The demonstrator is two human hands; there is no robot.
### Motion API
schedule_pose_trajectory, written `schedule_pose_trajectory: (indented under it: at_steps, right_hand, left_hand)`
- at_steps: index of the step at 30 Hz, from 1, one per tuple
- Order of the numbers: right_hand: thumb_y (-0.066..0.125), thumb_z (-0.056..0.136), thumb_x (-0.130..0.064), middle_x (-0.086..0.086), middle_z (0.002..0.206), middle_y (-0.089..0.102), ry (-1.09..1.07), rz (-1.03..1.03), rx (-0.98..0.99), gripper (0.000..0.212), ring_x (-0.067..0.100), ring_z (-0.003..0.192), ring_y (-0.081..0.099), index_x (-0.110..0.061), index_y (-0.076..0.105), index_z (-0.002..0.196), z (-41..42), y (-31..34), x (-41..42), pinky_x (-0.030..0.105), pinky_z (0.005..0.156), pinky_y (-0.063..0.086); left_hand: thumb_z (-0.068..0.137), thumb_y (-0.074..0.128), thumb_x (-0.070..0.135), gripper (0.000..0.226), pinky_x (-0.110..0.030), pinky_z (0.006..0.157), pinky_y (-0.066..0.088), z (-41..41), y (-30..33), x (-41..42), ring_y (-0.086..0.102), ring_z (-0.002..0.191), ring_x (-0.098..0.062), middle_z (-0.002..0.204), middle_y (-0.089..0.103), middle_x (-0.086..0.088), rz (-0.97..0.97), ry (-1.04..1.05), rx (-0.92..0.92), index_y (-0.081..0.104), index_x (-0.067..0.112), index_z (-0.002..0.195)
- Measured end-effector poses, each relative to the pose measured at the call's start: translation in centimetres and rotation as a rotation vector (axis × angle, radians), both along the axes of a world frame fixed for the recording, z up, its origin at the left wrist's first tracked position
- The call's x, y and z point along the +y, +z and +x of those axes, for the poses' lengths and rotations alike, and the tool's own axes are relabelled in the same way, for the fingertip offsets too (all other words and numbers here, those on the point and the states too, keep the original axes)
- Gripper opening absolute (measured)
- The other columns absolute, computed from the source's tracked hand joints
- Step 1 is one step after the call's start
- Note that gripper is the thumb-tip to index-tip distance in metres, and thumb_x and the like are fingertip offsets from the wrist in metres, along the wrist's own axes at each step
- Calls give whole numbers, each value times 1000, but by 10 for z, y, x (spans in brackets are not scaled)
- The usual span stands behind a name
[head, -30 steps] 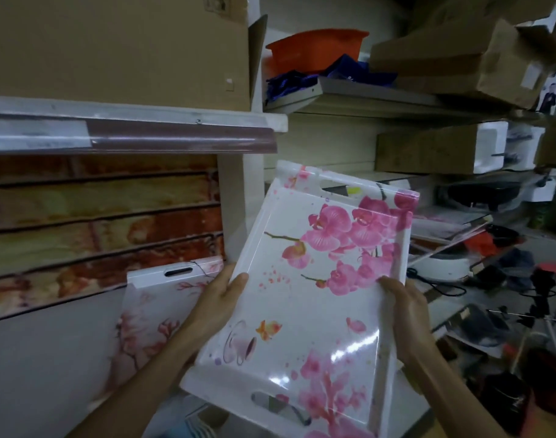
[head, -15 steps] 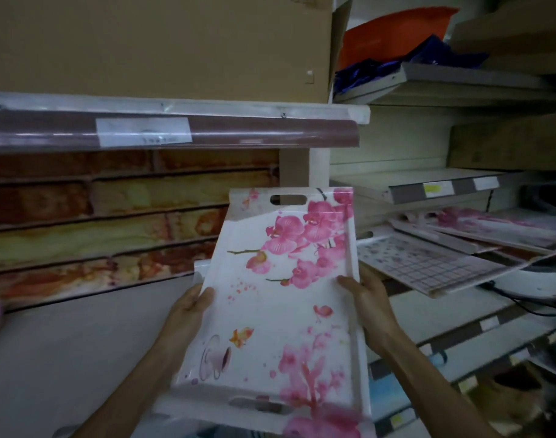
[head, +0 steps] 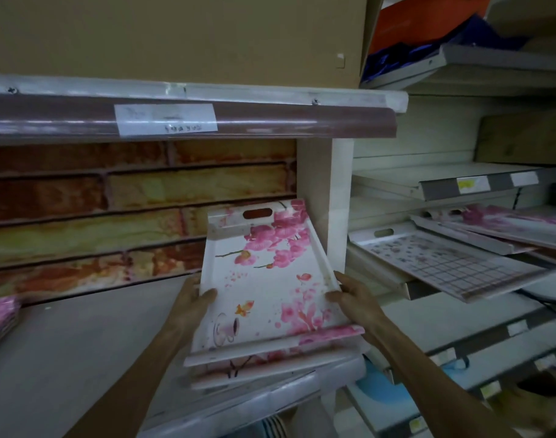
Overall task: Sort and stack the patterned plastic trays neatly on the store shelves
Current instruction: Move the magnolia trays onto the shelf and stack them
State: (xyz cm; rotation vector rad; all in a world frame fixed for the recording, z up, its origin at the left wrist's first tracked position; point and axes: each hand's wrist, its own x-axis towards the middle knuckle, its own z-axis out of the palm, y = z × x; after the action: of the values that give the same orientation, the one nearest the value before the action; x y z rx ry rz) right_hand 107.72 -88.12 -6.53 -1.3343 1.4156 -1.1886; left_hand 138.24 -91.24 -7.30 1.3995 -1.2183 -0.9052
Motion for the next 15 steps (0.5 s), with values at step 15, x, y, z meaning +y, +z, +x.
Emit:
schedule_pose_trajectory:
  at_steps: [15]
  right_hand:
    - [60, 81, -9, 5, 118, 69, -46, 147, 164, 44, 26, 109, 64, -26, 67, 121, 0, -63, -27, 41, 100, 51]
  left_hand:
    - [80, 54, 20, 44, -45, 85, 53, 0, -40, -13, 67, 92, -44, 100, 71, -32, -27, 52, -549, 68, -16, 101]
